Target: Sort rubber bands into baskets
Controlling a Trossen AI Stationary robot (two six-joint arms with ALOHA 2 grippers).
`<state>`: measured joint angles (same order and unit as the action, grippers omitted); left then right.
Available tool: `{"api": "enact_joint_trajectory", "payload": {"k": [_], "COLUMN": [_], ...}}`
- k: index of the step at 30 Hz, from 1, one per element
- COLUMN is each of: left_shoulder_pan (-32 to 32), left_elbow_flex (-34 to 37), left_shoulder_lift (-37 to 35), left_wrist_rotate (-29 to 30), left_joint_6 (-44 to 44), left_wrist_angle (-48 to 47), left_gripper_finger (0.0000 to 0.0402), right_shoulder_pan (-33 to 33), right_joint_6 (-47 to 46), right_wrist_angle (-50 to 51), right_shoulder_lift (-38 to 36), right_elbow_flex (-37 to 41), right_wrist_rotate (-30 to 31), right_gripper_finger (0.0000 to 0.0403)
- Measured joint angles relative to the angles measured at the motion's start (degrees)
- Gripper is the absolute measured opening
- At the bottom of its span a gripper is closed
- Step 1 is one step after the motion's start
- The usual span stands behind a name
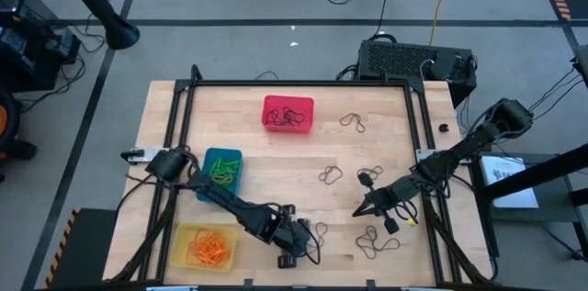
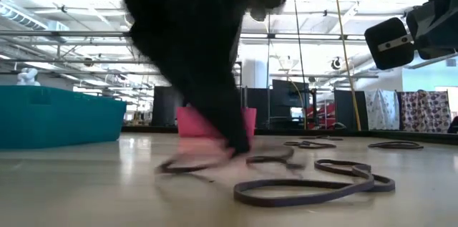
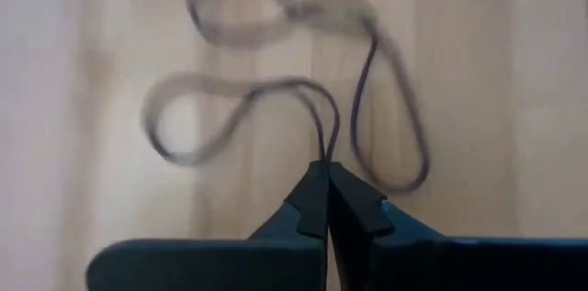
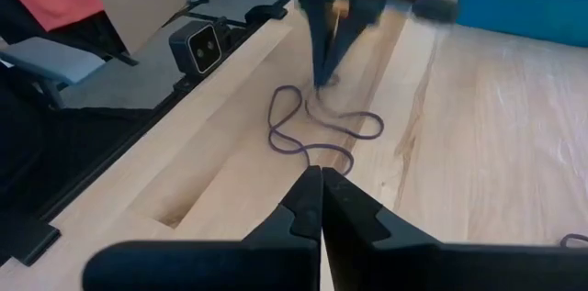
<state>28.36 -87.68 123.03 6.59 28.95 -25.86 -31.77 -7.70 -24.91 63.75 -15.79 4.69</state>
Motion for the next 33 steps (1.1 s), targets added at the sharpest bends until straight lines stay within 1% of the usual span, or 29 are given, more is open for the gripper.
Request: {"api": "enact_joint_trajectory", "payload": {"k": [5,9,12,15,18,22,26,29,31,33], "left_shoulder_pan": [-0.1,-0.5,-2.0,-4.6,-8.2,-15.3,-23.4,-30.0,-34.5,-38.7], "left_elbow_flex": [-0.2,-0.1,-0.2,-0.2,-0.2,-0.2,-0.2,-0.2,-0.2,-0.1], "left_shoulder_lift": [-4.2,-7.2,-8.7,-9.5,-10.7,-12.7,-15.4,-16.1,-16.2,-16.3], "left_wrist_rotate": [6.7,15.1,20.8,23.6,25.6,26.4,26.0,25.0,22.6,18.3], "left_joint_6": [-3.5,-7.2,-7.4,-7.3,-8.6,-11.5,-15.7,-19.8,-22.2,-24.6], "left_wrist_angle": [0.5,0.7,0.8,1.0,0.1,-4.7,-9.3,-12.2,-13.6,-13.7], "left_gripper_finger": [0.0003,0.0003,0.0002,0.0002,0.0002,0.0001,0.0001,0.0001,0.0001,0.0001], "right_shoulder_pan": [0.0,0.0,0.0,0.0,0.0,0.1,1.0,2.8,4.7,7.1], "right_joint_6": [-0.1,0.2,0.7,1.3,1.3,1.0,3.0,7.0,9.6,11.3], "right_wrist_angle": [0.6,0.8,1.1,1.1,1.1,1.9,1.9,1.5,0.7,-0.1], "right_shoulder_lift": [0.0,0.0,0.0,0.0,0.0,0.0,0.0,0.0,0.0,0.0], "right_elbow_flex": [0.0,0.0,0.0,0.0,0.0,0.0,0.0,0.0,0.0,0.0], "right_wrist_rotate": [0.0,0.0,0.0,0.4,4.5,11.9,15.1,17.4,18.9,19.4], "right_gripper_finger": [0.0,0.0,0.0,0.0,0.0,0.0,0.0,0.0,0.0,0.0]}}
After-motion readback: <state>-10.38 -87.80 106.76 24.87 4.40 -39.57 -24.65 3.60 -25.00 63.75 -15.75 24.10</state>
